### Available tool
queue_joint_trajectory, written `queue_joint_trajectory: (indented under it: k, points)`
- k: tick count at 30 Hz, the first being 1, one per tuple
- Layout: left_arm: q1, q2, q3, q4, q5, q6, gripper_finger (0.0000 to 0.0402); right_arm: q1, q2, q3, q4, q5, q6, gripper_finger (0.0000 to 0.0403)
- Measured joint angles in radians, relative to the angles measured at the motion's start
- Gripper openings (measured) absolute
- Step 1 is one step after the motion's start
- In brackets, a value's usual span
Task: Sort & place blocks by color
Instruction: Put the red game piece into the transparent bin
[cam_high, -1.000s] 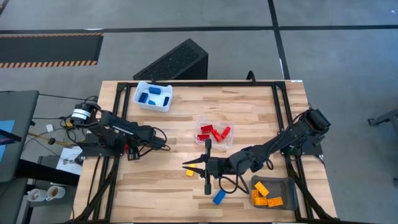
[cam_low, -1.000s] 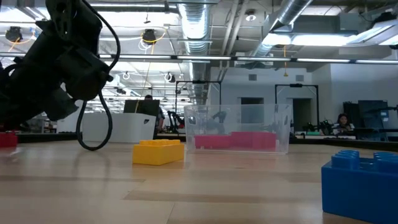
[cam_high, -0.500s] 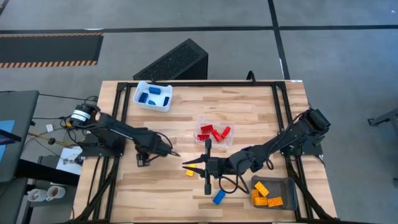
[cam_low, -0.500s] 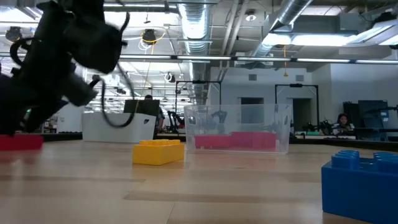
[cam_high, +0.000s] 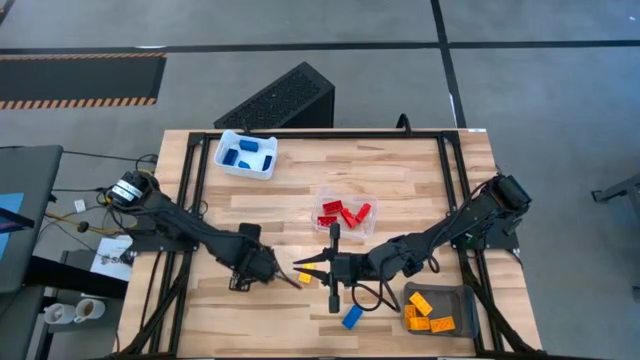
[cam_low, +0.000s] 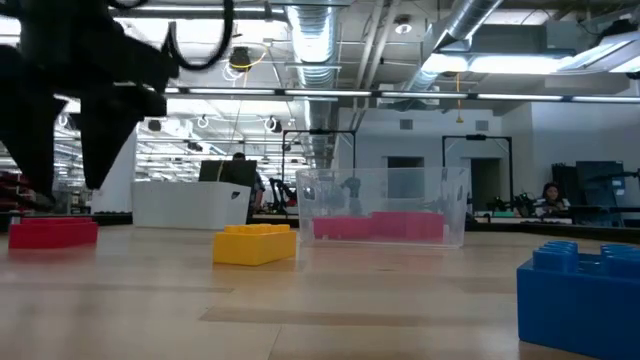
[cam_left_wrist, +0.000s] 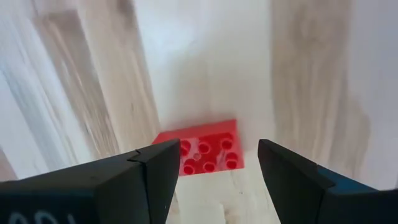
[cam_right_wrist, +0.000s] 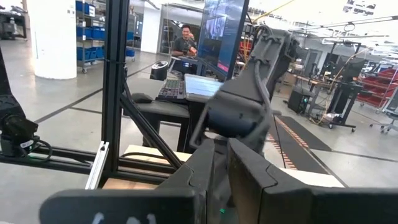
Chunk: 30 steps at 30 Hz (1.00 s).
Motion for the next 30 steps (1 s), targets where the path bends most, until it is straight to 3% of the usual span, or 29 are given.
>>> queue_joint_trajectory:
  k: [12,21,30]
  points:
    - [-0.061,0.000,0.007,-0.076,-0.018,0.252,0.0212,0.002,0.000,0.000,0.016,0.000,0.004,0.0067]
    - [-0.062,-0.015,-0.016,0.027,-0.093,0.313,0.0252,0.005,0.000,0.000,0.014,0.000,0.002,0.0067]
    - [-0.047,-0.288,-0.283,0.255,-0.061,0.248,0.0246,0.024,0.000,0.000,0.024,0.009,-0.065,0.0067]
